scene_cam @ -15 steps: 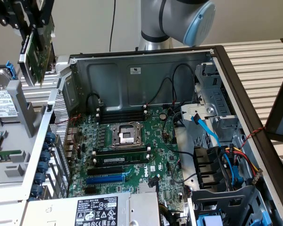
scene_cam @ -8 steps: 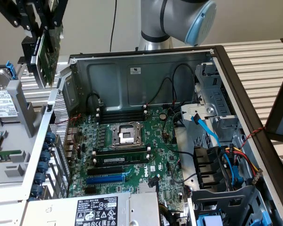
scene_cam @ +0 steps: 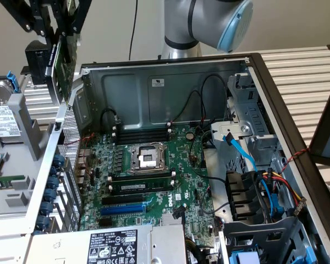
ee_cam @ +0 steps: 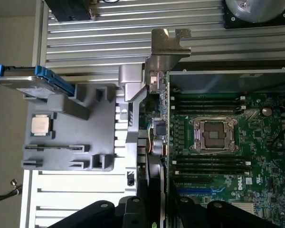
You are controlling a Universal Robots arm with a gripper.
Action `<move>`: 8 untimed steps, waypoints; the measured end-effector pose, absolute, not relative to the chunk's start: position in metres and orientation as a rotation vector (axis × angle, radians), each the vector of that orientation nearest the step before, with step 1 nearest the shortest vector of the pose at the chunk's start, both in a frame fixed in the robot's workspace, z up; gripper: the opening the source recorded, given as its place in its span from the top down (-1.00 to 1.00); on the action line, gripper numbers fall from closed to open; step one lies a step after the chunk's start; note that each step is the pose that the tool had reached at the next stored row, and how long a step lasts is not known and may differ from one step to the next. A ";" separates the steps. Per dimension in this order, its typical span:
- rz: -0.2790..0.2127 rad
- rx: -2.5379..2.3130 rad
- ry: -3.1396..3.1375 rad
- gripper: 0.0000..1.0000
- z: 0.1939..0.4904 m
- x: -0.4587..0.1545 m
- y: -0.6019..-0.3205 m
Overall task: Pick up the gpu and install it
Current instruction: 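Pick up the gpu and move the gpu toward the slot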
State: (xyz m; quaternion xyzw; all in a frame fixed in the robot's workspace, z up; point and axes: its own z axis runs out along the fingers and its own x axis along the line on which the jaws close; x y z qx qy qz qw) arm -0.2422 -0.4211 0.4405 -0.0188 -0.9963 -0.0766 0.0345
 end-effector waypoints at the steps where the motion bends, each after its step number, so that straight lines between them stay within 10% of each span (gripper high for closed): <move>1: -0.235 -0.058 -3.062 0.47 0.441 -0.238 -0.423; 8: -0.235 -0.059 -3.056 0.47 0.441 -0.211 -0.433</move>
